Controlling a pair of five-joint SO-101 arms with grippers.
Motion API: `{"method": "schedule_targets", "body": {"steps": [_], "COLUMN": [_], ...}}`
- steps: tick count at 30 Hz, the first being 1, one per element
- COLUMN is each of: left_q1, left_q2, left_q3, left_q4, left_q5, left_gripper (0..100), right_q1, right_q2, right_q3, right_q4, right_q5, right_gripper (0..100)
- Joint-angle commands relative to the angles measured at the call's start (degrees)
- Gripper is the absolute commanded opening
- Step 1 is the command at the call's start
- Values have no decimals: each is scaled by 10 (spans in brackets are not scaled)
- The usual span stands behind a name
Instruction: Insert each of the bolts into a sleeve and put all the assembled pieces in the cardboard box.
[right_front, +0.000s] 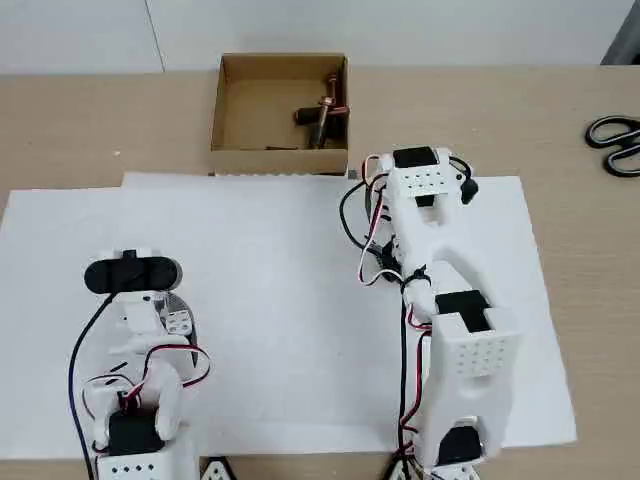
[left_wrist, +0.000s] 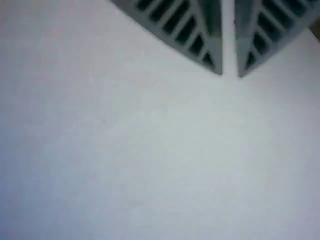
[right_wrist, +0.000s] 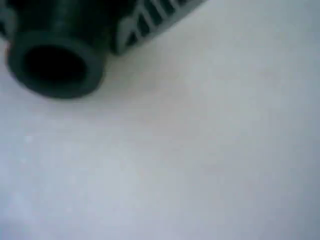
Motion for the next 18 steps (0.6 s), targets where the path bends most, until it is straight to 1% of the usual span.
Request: {"method": "schedule_targets", "body": {"steps": [1,6,10,18], "left_q1": [-4,-4,-4,-4], "left_q2": [-5,-5,-5,-5], "left_q3": [-2,-2,-2,-2], "left_q4": [-12,-12,-12,-12], "left_q5": [-2,-2,-3,-3], "left_gripper": [6,6,6,6], "right_q1": [8,6,6,9], "right_q2": [-4,-24,-96,-282], "right_q3": [-17,-87,-112,-96], "right_q4": [-5,67,66,72], "right_q5": [15,69,119,203], "right_gripper": [2,2,2,2]}}
